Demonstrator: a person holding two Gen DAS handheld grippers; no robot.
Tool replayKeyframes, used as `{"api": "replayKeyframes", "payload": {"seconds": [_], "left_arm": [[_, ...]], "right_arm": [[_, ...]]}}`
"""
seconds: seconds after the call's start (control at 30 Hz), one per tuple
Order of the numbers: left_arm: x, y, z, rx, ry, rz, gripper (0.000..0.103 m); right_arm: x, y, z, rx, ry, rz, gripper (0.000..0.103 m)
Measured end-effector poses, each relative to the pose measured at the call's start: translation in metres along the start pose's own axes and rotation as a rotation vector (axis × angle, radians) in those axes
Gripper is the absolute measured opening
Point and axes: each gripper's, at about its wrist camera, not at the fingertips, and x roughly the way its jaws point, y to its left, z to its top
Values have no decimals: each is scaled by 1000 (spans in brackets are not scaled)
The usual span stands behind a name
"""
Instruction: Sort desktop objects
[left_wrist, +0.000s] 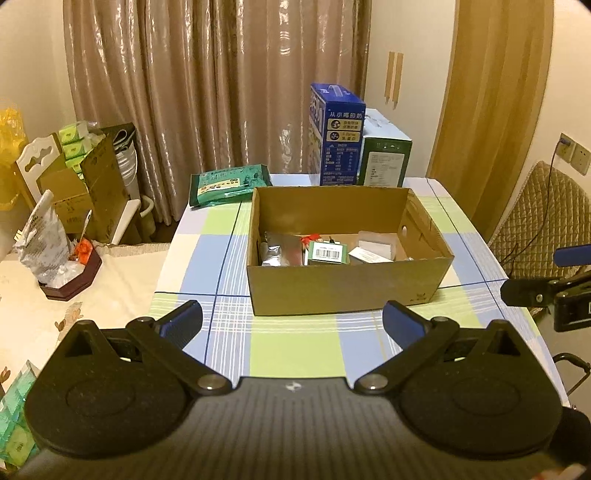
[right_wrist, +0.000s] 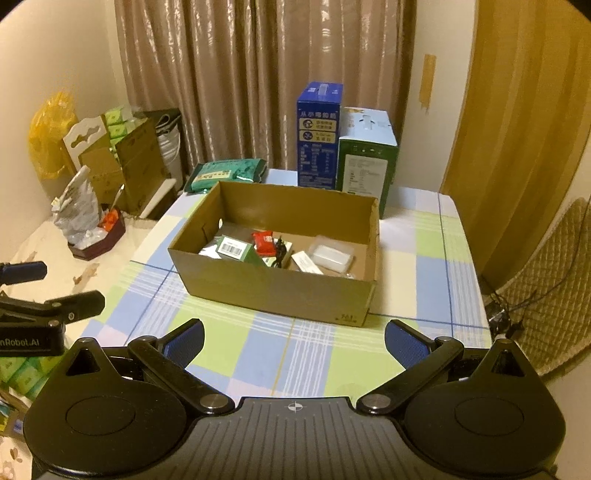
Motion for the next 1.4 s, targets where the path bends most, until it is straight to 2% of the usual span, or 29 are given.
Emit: {"api": "replayKeyframes", "payload": {"seconds": [0.3, 0.83, 1.4], "left_arm": [[-10, -10, -22, 8, -4, -9, 102], [-18, -23, -52, 30, -11, 0, 102], [-22, -22, -64, 36, -14, 18, 102]], "right_arm": [[-12, -6, -24, 66, -32, -17, 101], [-19, -5, -66, 89, -15, -31, 101], [-24, 1, -73, 78, -31, -39, 101]]}}
